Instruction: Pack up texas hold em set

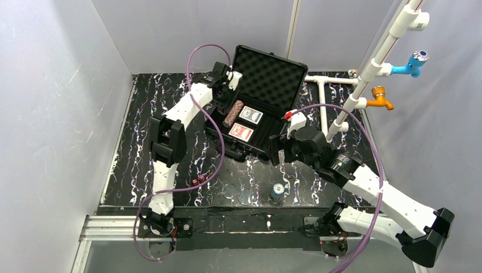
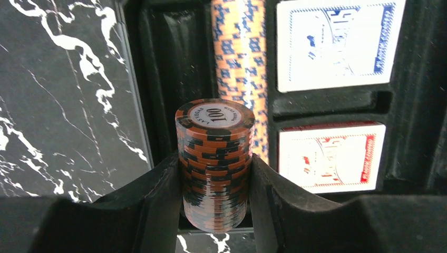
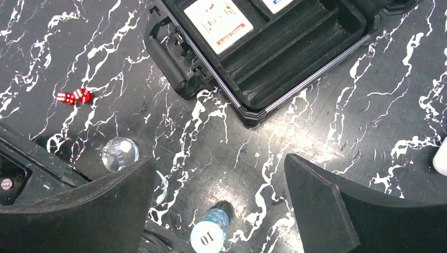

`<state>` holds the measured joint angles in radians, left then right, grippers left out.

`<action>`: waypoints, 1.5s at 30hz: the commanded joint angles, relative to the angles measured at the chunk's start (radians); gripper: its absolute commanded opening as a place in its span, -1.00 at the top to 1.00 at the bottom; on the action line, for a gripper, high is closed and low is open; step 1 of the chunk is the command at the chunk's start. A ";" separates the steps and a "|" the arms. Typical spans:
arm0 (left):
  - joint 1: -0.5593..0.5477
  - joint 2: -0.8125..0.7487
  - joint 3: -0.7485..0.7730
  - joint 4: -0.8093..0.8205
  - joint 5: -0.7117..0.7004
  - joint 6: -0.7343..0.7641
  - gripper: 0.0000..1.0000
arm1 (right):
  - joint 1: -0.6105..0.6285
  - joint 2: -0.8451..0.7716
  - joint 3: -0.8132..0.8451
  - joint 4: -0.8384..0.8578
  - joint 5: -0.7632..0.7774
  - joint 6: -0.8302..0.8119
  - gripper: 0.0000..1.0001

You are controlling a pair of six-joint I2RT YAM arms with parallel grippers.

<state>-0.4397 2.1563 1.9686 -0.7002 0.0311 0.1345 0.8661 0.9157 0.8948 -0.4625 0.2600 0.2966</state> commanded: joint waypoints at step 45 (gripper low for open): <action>0.033 0.094 0.145 0.190 -0.132 -0.063 -0.97 | 0.001 0.011 -0.019 0.019 0.007 0.016 -1.00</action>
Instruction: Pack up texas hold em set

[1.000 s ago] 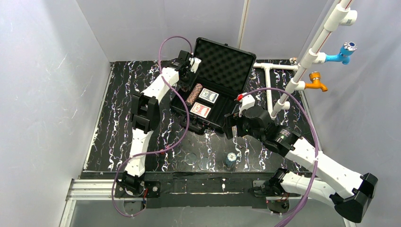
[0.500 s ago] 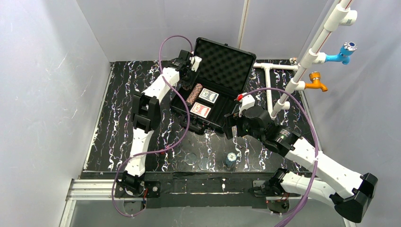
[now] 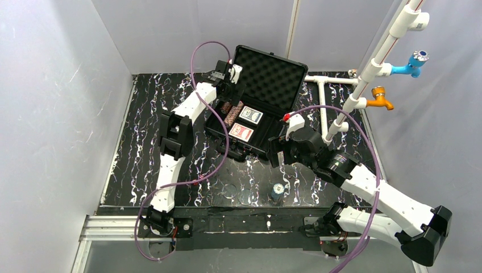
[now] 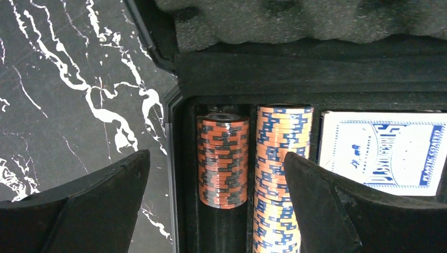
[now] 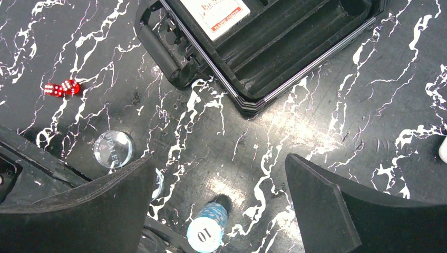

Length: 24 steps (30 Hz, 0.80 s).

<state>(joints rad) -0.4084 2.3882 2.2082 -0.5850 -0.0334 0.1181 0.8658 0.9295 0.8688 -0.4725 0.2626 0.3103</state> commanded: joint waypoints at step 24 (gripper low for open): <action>0.006 -0.281 -0.811 0.550 -0.014 -0.213 -0.97 | 0.001 -0.008 -0.047 0.039 0.012 0.024 -1.00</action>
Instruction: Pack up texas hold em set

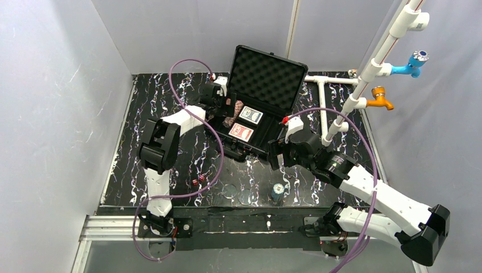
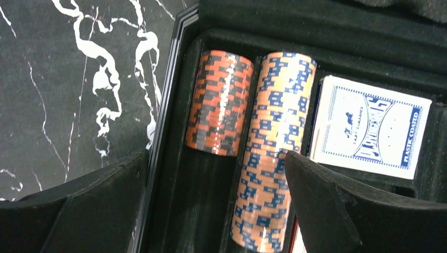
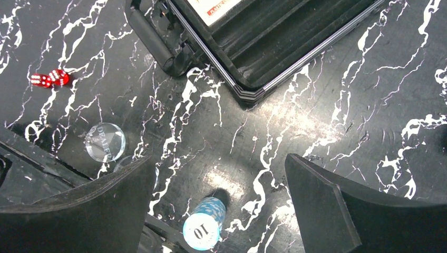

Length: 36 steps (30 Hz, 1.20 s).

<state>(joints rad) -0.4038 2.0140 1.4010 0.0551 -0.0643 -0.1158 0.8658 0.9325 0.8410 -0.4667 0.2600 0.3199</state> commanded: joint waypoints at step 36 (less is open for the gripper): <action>0.011 -0.419 -0.081 -0.343 -0.096 -0.044 -0.97 | 0.001 0.025 0.046 -0.071 0.089 0.011 -1.00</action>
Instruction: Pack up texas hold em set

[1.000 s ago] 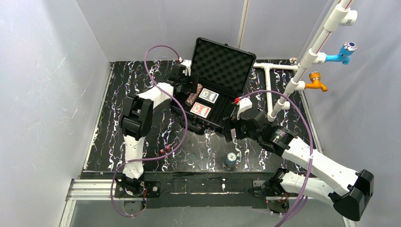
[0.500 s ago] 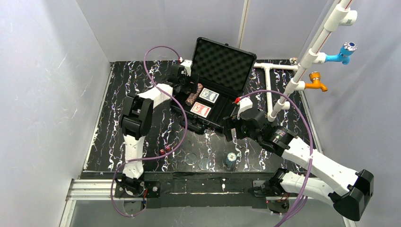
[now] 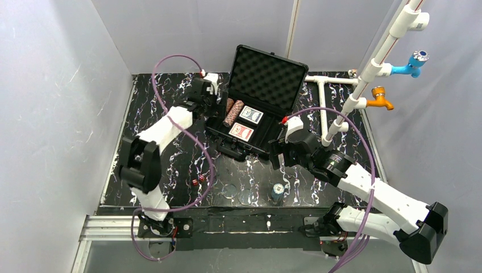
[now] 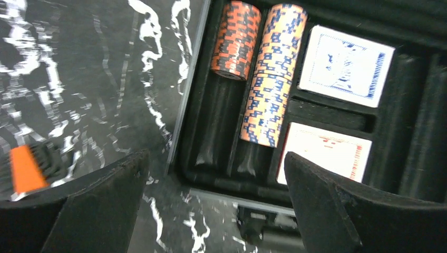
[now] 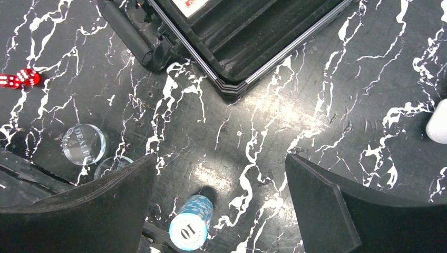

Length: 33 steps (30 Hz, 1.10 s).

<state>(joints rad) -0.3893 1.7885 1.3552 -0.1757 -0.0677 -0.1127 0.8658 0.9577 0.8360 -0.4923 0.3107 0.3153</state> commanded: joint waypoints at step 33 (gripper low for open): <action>-0.004 -0.891 -0.380 -0.490 -0.139 -0.079 -0.97 | 0.001 0.000 -0.038 -0.350 0.256 0.528 -1.00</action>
<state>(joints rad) -0.3912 0.9058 0.9840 -0.6701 -0.2047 -0.2138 0.8658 0.9516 0.8173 -0.8303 0.4931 0.7677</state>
